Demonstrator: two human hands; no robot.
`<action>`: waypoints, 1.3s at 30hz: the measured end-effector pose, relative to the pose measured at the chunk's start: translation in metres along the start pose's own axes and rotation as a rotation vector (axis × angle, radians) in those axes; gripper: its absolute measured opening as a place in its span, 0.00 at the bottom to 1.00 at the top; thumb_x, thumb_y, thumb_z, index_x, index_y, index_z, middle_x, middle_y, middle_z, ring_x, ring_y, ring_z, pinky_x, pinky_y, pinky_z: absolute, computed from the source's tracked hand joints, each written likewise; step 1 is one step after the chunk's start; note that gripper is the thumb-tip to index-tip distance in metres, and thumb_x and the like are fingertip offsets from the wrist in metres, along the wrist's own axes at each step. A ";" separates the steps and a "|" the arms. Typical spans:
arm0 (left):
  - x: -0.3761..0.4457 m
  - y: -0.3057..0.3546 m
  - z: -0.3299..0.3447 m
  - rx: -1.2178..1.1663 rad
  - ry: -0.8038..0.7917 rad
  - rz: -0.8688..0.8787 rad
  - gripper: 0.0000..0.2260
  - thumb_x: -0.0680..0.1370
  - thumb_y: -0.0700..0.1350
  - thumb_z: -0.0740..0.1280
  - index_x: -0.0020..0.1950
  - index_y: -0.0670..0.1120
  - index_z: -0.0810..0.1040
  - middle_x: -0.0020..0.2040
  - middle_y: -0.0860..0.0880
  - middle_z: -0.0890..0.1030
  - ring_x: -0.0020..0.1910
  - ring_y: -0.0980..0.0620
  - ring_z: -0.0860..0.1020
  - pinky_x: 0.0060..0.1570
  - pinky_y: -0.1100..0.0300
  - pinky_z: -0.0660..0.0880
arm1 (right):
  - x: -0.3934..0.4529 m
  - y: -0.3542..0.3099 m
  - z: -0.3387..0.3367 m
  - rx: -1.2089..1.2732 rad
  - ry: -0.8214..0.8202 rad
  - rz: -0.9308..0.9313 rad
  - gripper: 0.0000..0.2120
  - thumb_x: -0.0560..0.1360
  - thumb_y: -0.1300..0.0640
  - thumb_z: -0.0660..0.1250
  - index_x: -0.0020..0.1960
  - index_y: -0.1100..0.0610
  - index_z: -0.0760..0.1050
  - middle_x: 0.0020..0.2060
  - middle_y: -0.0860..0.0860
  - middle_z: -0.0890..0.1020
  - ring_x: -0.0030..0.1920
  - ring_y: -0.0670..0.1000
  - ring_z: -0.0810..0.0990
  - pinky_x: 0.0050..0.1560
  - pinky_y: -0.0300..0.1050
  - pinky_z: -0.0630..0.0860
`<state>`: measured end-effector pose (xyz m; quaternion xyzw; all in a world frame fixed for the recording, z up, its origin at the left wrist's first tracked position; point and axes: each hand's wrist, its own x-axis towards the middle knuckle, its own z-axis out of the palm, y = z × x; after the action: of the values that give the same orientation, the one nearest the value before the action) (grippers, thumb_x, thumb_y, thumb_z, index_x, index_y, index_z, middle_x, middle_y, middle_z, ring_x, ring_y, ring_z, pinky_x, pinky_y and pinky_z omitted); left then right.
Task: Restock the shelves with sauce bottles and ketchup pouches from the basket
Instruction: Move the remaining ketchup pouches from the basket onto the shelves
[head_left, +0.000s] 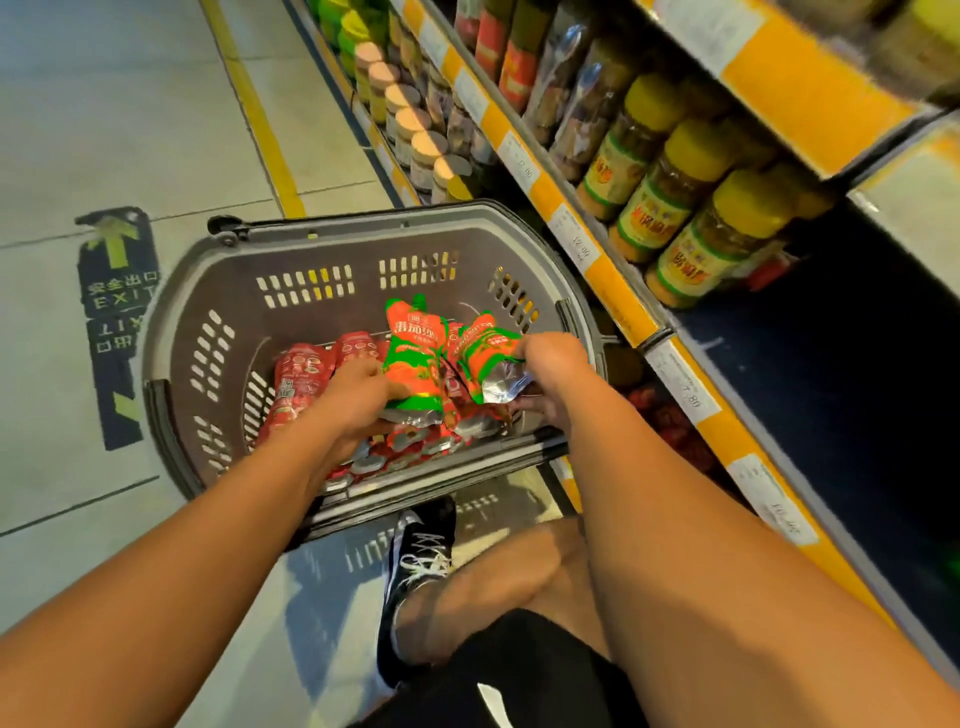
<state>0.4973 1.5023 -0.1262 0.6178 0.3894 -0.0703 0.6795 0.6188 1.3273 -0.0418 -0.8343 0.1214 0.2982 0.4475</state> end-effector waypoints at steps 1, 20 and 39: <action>-0.008 -0.001 -0.001 -0.017 -0.001 0.011 0.03 0.79 0.34 0.68 0.51 0.40 0.78 0.48 0.39 0.85 0.39 0.45 0.85 0.39 0.49 0.82 | -0.003 0.002 -0.006 0.071 -0.014 0.001 0.09 0.80 0.60 0.63 0.58 0.60 0.78 0.56 0.60 0.82 0.61 0.63 0.82 0.60 0.62 0.81; -0.128 0.039 0.046 -0.329 -0.147 0.160 0.13 0.80 0.34 0.67 0.64 0.37 0.77 0.57 0.38 0.85 0.55 0.38 0.85 0.50 0.44 0.83 | -0.092 0.048 -0.085 0.892 -0.141 -0.020 0.06 0.77 0.68 0.65 0.51 0.61 0.77 0.37 0.58 0.87 0.43 0.58 0.88 0.50 0.61 0.84; -0.209 0.075 0.122 -0.182 -0.363 0.292 0.04 0.80 0.36 0.68 0.54 0.40 0.80 0.52 0.38 0.86 0.47 0.43 0.87 0.42 0.50 0.83 | -0.167 0.141 -0.176 1.189 0.046 -0.231 0.22 0.75 0.74 0.62 0.64 0.56 0.77 0.55 0.60 0.86 0.53 0.60 0.87 0.49 0.60 0.84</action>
<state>0.4511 1.3298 0.0537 0.5812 0.1722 -0.0460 0.7940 0.4883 1.0921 0.0384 -0.4553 0.1853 0.1107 0.8638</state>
